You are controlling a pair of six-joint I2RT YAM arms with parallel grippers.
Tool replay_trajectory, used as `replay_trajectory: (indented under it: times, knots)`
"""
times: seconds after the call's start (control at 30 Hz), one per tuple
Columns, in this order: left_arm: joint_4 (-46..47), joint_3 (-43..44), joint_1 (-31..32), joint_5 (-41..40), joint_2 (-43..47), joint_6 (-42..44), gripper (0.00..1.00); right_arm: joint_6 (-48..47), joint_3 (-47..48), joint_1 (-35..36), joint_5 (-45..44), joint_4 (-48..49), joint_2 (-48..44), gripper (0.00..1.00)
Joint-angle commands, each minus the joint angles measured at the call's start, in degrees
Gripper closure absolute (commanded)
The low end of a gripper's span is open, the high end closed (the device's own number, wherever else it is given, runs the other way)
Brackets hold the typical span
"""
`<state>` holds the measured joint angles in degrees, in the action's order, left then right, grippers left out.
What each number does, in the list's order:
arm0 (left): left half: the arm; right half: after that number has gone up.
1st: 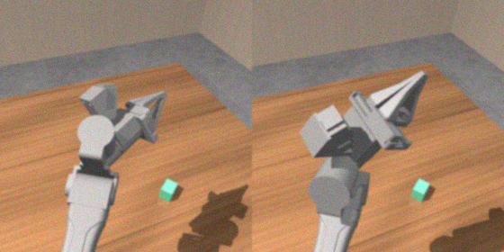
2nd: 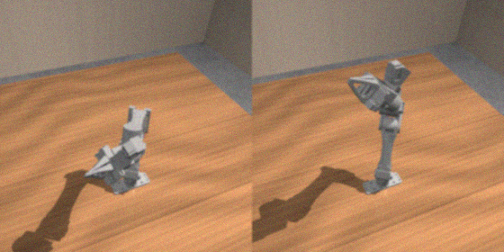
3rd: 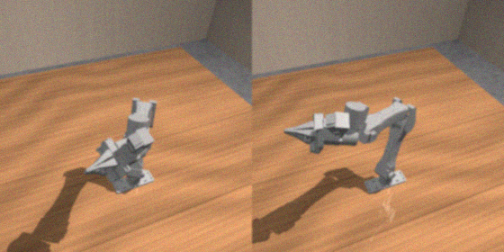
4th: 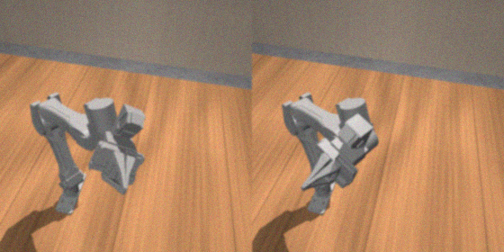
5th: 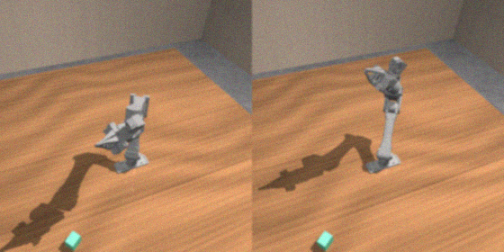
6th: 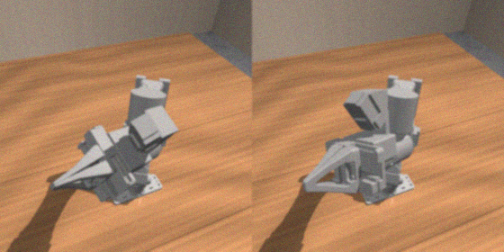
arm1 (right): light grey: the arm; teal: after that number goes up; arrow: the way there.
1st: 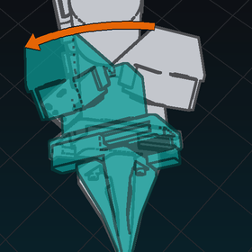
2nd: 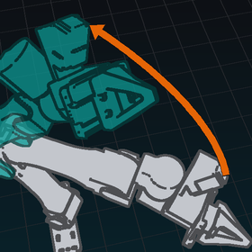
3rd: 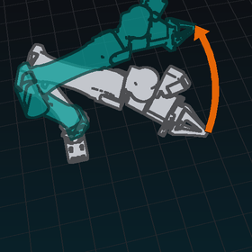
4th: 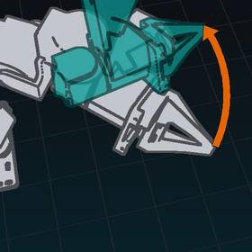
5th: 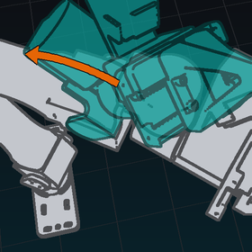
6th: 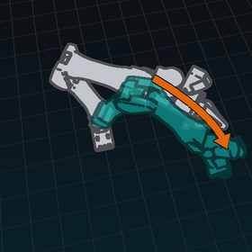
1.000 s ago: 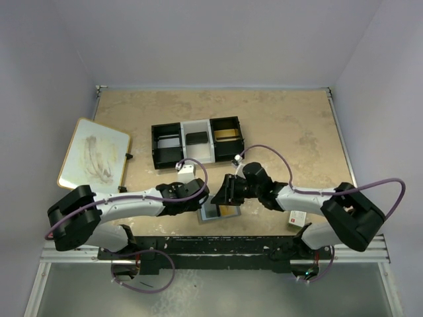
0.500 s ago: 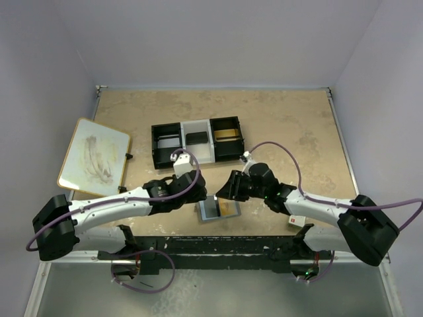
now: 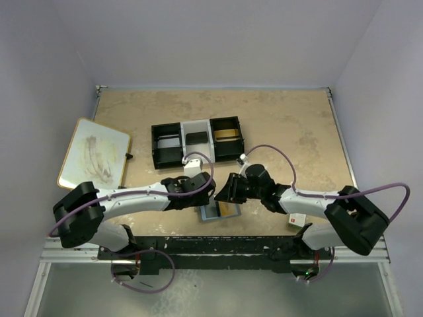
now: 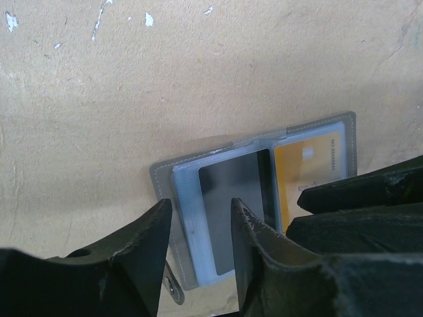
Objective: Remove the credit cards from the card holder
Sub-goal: Remove the credit card from the card holder.
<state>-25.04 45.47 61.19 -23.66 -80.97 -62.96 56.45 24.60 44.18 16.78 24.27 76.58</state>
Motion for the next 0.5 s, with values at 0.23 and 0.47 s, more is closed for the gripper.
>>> replay_trajectory:
  times: [0.23,0.47]
  knots:
    - [6.1,-3.1,0.0,2.6,-1.5,0.3,0.73,0.4,0.7,0.0,3.2,3.1,5.1,0.64]
    - [5.8,-4.1,0.1,2.7,-3.5,1.2,0.8,-0.1,1.0,0.0,4.5,3.3,6.9,0.64]
